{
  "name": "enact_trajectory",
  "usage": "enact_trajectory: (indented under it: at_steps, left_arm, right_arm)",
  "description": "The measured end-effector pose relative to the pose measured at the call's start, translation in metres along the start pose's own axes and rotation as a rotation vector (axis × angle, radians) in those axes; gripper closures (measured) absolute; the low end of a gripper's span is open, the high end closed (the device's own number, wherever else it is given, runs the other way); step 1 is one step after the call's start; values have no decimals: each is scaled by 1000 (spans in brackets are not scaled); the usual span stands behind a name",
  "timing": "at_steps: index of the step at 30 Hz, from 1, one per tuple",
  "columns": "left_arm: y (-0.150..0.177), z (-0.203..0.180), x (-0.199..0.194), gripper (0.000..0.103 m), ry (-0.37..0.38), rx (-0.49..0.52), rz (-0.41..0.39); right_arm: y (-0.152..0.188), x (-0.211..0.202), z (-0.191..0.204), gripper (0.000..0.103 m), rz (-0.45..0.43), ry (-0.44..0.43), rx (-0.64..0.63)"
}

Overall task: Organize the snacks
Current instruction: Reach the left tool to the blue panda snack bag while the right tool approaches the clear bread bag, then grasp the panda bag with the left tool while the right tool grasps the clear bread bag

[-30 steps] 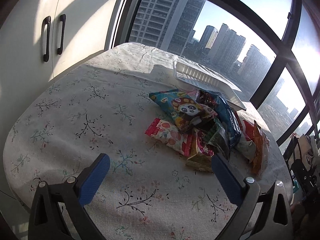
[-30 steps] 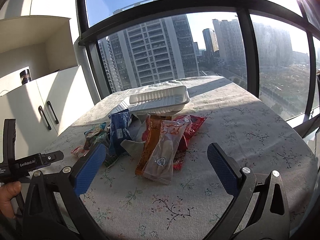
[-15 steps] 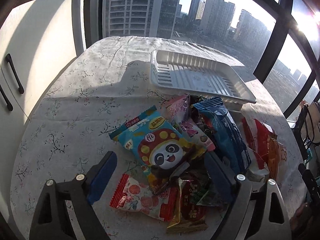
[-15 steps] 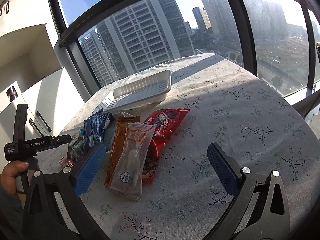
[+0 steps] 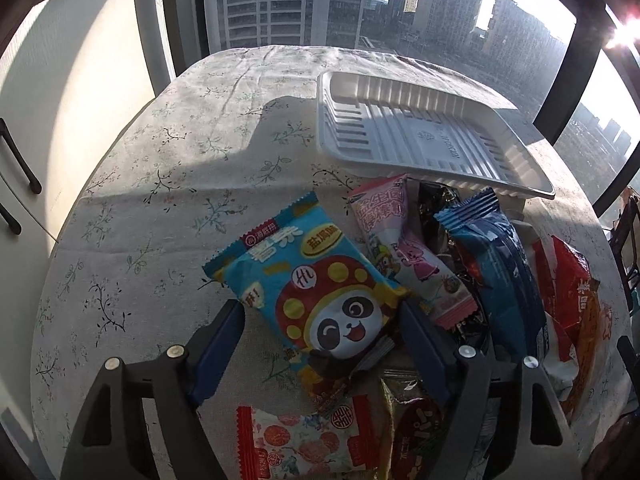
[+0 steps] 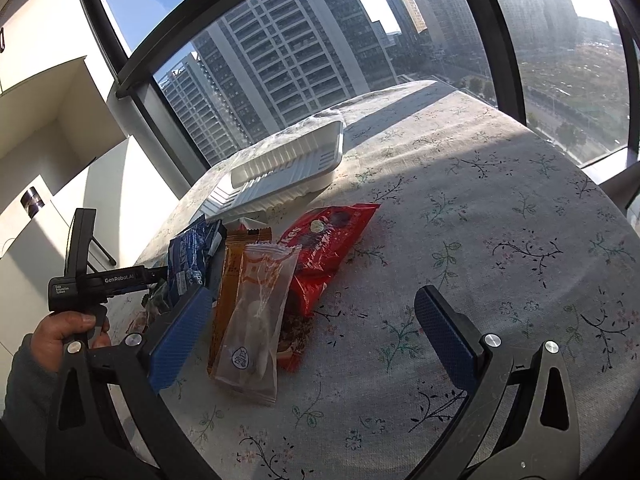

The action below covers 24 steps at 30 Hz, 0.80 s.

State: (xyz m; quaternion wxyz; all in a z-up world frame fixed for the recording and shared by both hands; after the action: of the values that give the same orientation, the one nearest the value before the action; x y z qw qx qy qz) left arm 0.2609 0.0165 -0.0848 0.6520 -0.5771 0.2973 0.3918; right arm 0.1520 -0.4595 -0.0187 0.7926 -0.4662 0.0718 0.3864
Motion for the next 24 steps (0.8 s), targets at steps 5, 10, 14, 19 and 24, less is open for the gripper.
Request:
enact_trajectory:
  at_steps: [5, 10, 14, 19, 24]
  left_arm:
    - [-5, 15, -14, 24, -1, -48, -37]
    - [-16, -5, -8, 8, -43, 33, -53]
    - [-16, -3, 10, 39, -58, 42, -18]
    - [-14, 2, 15, 50, -38, 35, -8]
    - [-14, 1, 13, 57, -27, 58, -26]
  right_arm:
    - [1, 1, -1, 0, 6, 1, 14]
    - [3, 4, 2, 0, 14, 6, 3]
    - [4, 3, 3, 0, 14, 10, -7]
    - [5, 3, 3, 0, 21, 11, -6]
    - [7, 1, 13, 0, 17, 40, -66]
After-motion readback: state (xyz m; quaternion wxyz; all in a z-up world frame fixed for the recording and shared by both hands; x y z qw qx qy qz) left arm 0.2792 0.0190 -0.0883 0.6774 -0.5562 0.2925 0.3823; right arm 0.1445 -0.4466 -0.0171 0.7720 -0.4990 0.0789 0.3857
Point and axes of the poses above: each gripper's, at about its wrist camera, not at the fingertips, and x roughly the way its jaws point, z to its left, y to its underside, the point moved 4 cm from there along x, roughly the way its jaws point, and after that the axes turned 14 degrees about -y, right-handed, at the moved point
